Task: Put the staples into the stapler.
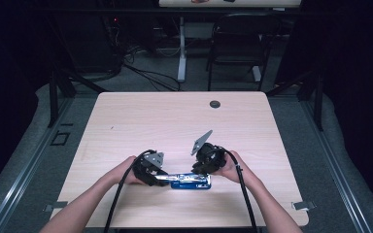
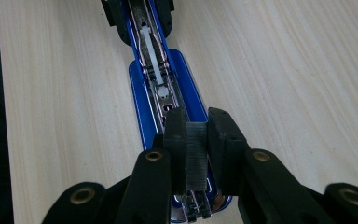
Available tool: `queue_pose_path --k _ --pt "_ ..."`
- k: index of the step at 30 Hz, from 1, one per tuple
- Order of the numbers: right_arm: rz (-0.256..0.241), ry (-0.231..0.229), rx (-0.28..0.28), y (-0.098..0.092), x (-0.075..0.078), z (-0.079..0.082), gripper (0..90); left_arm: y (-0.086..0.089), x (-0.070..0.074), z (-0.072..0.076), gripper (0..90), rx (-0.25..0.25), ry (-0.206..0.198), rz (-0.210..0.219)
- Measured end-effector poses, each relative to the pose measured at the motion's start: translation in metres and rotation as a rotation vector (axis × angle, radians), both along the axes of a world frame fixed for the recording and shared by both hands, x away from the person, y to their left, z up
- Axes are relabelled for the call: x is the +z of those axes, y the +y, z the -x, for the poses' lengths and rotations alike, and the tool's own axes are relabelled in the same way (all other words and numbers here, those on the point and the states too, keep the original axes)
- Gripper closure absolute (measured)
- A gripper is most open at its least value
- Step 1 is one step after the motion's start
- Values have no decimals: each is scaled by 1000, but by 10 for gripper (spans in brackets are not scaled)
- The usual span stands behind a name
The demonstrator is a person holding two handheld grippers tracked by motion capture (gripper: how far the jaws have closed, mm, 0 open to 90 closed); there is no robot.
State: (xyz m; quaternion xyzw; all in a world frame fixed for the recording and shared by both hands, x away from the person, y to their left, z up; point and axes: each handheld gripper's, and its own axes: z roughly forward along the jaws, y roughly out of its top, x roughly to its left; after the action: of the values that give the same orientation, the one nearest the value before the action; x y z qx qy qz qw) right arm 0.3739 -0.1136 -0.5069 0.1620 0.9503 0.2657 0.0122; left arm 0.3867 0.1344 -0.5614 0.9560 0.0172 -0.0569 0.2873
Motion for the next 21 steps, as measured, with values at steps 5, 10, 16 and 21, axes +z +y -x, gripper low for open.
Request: queue_pose_path --k 5,10,16,21 --pt "-2 13 19 0 -3 0 788 0 -1 -1 605 1 3 1" --pt "12 20 38 0 -7 0 787 0 -1 -2 607 -2 5 0" --pt "24 14 55 0 -10 0 787 -1 -1 -2 609 -4 7 -1" --pt "26 15 61 -1 -12 0 787 -1 0 -2 609 -4 9 -3"
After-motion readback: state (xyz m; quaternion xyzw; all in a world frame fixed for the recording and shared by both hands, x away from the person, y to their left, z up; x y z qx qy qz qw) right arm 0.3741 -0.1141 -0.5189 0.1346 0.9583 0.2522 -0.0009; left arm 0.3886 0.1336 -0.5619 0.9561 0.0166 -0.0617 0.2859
